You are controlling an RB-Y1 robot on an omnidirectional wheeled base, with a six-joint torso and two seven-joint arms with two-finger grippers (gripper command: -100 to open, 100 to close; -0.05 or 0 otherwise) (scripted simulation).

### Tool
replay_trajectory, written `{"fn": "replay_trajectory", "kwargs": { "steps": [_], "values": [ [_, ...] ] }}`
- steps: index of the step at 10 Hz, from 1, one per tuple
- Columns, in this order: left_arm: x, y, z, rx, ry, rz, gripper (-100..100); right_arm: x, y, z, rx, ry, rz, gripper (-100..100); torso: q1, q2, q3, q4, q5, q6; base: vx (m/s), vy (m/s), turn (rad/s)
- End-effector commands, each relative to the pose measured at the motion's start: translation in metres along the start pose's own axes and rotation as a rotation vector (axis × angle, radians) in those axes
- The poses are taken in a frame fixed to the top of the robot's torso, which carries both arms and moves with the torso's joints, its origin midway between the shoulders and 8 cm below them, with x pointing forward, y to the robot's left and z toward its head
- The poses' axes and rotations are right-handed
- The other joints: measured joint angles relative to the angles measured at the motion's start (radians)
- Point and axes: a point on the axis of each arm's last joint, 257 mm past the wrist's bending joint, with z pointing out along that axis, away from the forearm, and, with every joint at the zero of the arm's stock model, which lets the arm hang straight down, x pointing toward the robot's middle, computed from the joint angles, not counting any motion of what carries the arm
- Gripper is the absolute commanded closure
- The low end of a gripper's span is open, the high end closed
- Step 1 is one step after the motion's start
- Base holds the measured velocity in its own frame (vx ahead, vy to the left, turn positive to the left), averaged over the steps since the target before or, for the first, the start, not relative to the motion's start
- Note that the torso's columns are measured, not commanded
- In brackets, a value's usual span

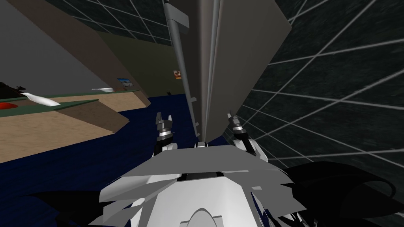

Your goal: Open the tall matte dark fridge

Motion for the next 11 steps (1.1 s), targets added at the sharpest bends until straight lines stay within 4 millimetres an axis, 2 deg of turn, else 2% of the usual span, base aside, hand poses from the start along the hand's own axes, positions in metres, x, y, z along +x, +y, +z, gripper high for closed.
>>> {"fn": "replay_trajectory", "kwargs": {
  "steps": [1, 7, 8, 9, 10, 11],
  "values": [
    [0.000, 0.000, 0.000, 0.000, 0.000, 0.000, 0, -0.004, -0.001, 0.003, -0.008, 0.050, -0.095, -100, 0.000, 0.000, 0.000, 0.000, 0.000, 0.000, 0.004, 0.039, -0.042],
    [0.000, 0.000, 0.000, 0.000, 0.000, 0.000, 0, -0.019, 0.001, 0.012, -0.045, 0.173, -0.363, -100, 0.001, 0.000, 0.000, 0.000, 0.000, 0.000, 0.003, 0.050, -0.065],
    [0.000, 0.000, 0.000, 0.000, 0.000, 0.000, 0, -0.027, 0.001, 0.016, -0.056, 0.187, -0.440, -100, 0.000, 0.000, 0.000, 0.000, 0.000, 0.000, -0.008, 0.061, -0.088],
    [0.000, 0.000, 0.000, 0.000, 0.000, 0.000, 0, -0.025, 0.003, 0.017, -0.063, 0.211, -0.458, -100, 0.001, 0.000, 0.000, 0.000, 0.000, 0.000, -0.003, 0.056, -0.047],
    [0.000, 0.000, 0.000, 0.000, 0.000, 0.000, 0, -0.033, 0.004, 0.021, -0.076, 0.225, -0.536, -100, 0.000, 0.000, 0.000, 0.000, 0.000, 0.000, -0.002, 0.062, -0.088],
    [0.000, 0.000, 0.000, 0.000, 0.000, 0.000, 0, -0.032, 0.005, 0.022, -0.084, 0.248, -0.554, -100, 0.001, 0.000, 0.000, 0.000, 0.000, 0.000, 0.003, 0.054, -0.057]
  ]
}}
